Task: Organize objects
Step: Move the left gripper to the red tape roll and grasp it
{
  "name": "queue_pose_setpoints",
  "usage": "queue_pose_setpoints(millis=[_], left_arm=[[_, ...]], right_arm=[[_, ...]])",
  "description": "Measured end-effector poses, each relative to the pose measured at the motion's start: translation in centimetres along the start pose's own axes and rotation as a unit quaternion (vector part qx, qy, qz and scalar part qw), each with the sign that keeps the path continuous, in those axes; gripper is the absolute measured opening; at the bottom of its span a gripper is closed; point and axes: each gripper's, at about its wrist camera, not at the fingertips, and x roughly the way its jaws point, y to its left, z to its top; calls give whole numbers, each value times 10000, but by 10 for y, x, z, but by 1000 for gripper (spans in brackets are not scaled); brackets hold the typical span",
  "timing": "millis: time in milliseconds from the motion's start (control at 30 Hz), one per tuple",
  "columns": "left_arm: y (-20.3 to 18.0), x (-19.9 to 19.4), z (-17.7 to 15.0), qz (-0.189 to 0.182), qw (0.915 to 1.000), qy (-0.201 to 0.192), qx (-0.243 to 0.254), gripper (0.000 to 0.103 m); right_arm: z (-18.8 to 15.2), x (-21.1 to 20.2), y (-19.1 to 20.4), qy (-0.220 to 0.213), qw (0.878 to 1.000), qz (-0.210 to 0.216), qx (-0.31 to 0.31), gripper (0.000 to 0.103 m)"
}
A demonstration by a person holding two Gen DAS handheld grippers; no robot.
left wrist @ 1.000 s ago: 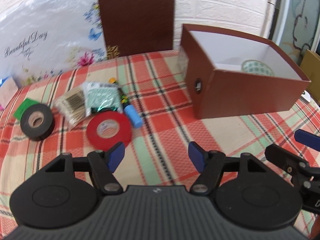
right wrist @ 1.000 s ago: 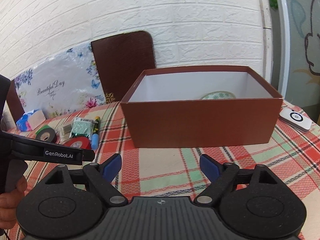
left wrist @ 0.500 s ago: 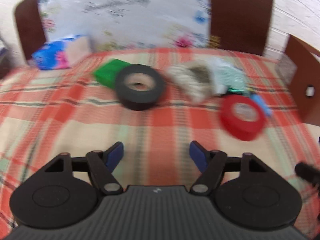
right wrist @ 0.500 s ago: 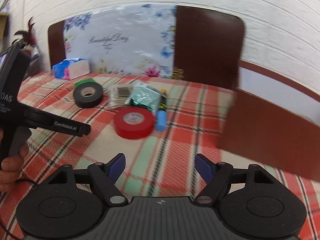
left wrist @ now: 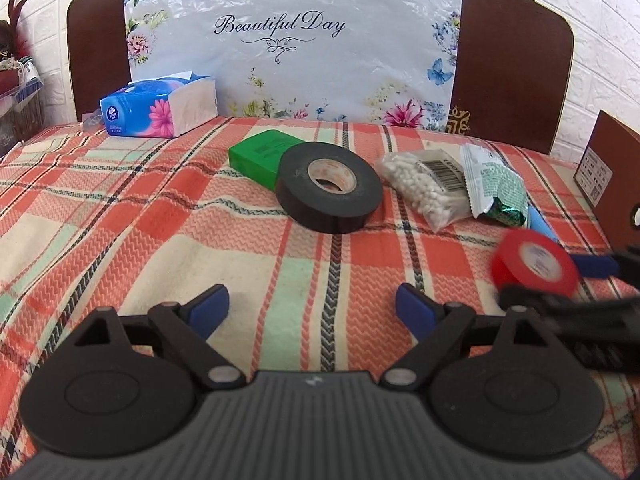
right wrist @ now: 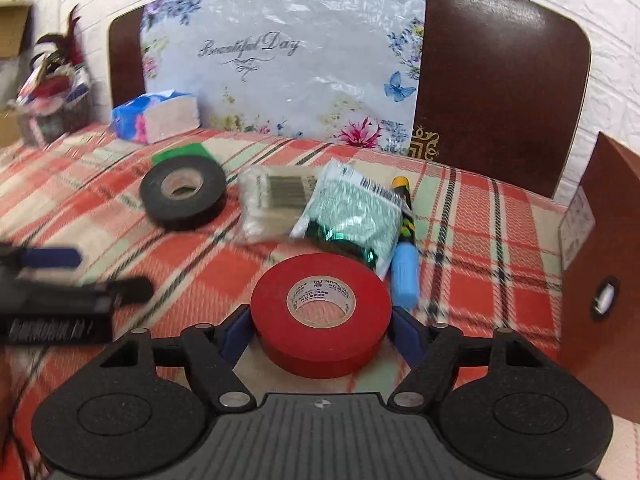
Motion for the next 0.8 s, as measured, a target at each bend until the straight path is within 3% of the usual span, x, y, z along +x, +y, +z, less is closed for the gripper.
queue_pose_setpoints(millis=[133,267,333,400,500,600,700,800], left_arm=[[-2,0,-1,18,10000,25,85,92],[-16,-4,1,39,9993,129,355,91],[-31,-12,2,-300,9983,272,425,90],[-60,-24,2,-928,9930,451,581,88],[-118,-44,1,-1960,9725,785,988,83],[-180,-61,1,-2754,9435,1195,1406,82],[-231,-75,-2,-3122,9205,1394,1891,81],[-268,-77,-16,-3058,9081,1674,2320,73]], right_arm=[[-37,-47,-13,-23,9997,-252,-19,72],[-77,-104,-45,71,9934,-993,577,72],[-96,-131,-64,89,9848,-1397,1029,72],[-110,-150,-77,74,9775,-1665,1292,72],[-124,-168,-87,44,9745,-1706,1455,76],[-128,-169,-84,16,9762,-1708,1336,77],[-130,-171,-86,-2,9781,-1644,1280,76],[-130,-171,-91,-14,9793,-1530,1326,76]])
